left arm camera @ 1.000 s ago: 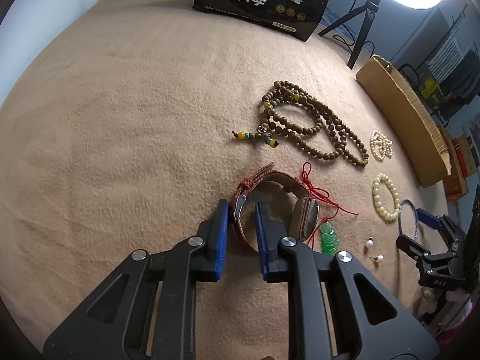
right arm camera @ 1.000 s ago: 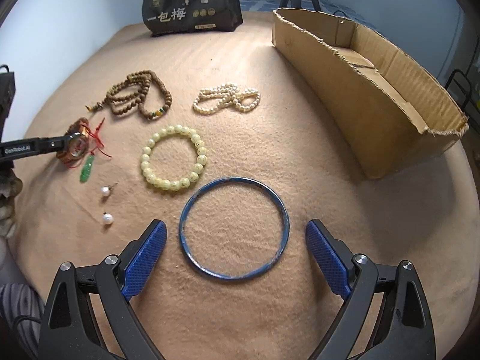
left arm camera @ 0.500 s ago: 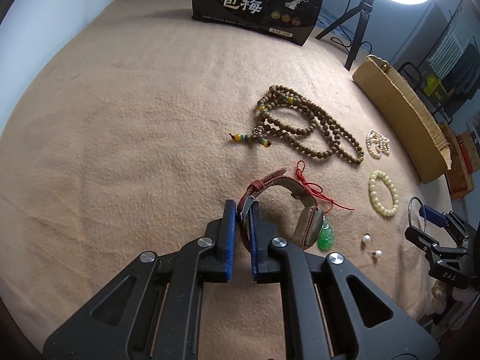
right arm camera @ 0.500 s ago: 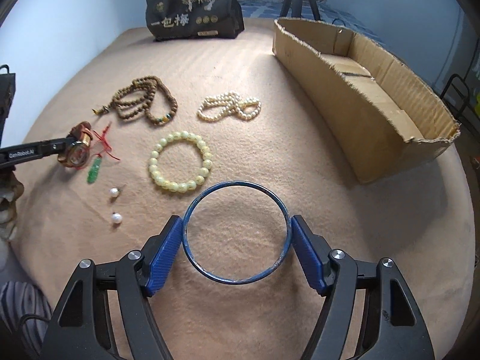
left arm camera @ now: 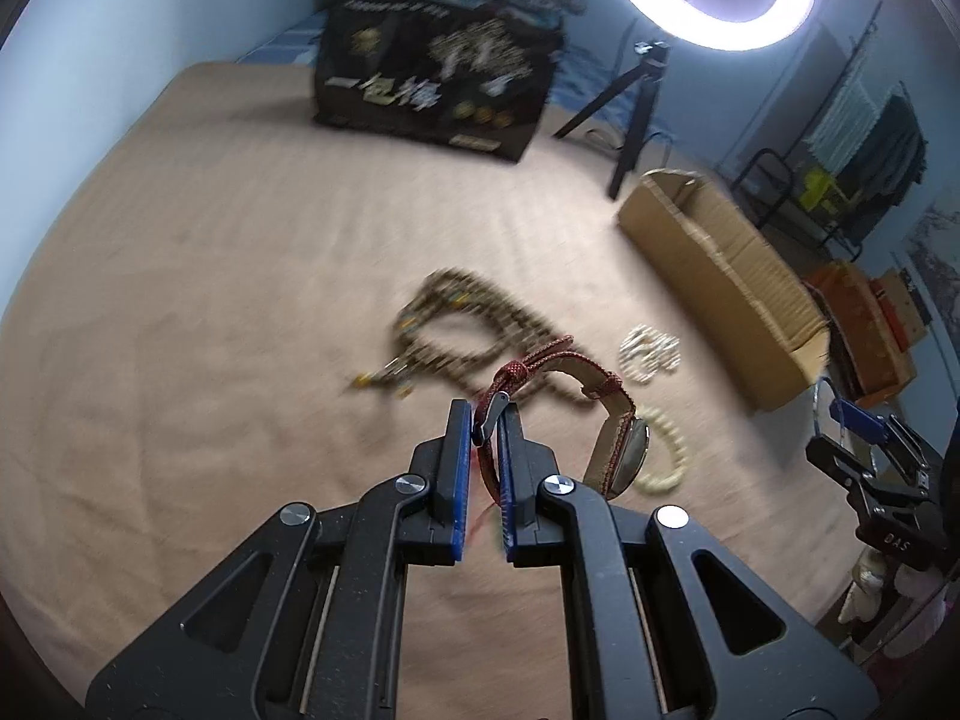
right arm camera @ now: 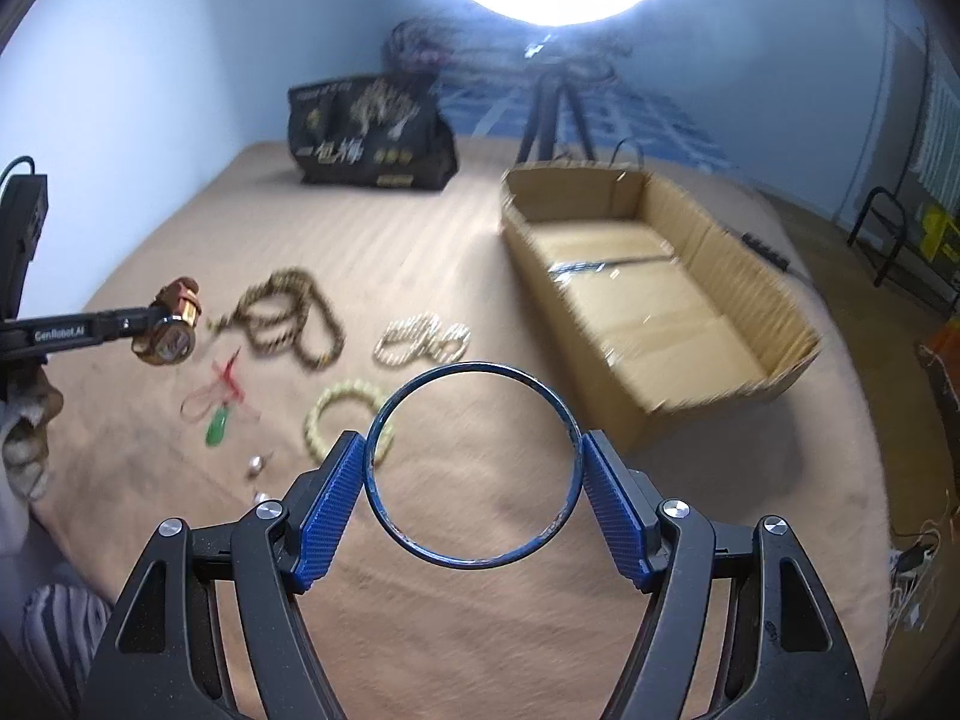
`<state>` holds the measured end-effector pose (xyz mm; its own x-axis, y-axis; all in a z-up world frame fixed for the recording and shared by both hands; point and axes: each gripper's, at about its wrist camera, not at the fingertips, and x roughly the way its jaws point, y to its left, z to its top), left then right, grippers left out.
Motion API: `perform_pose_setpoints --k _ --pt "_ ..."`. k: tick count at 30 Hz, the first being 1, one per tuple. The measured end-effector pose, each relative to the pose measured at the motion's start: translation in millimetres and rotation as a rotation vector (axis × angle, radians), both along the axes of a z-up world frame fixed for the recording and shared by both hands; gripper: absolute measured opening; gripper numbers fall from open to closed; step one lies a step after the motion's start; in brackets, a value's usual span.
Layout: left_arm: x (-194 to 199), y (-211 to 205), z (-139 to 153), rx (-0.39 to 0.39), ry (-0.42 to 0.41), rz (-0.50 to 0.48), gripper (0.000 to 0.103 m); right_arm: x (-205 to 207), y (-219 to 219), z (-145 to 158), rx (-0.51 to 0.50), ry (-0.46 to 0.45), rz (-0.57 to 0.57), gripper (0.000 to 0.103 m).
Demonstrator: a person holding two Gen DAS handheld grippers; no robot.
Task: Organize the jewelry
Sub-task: 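Carry the watch with the left tool into the box while the right tool drops the bangle there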
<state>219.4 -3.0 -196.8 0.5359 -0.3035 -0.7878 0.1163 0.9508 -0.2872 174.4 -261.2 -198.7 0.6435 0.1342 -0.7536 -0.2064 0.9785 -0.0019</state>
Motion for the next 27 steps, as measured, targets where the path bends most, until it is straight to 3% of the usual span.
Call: perform_pose_setpoints --k 14,27 --pt "75.2 -97.1 30.4 -0.03 -0.094 -0.129 0.006 46.8 -63.6 14.3 -0.032 -0.064 -0.126 0.072" --pt "134.2 -176.3 9.7 -0.031 -0.072 -0.182 0.006 87.5 -95.0 -9.0 -0.04 -0.046 -0.182 0.072"
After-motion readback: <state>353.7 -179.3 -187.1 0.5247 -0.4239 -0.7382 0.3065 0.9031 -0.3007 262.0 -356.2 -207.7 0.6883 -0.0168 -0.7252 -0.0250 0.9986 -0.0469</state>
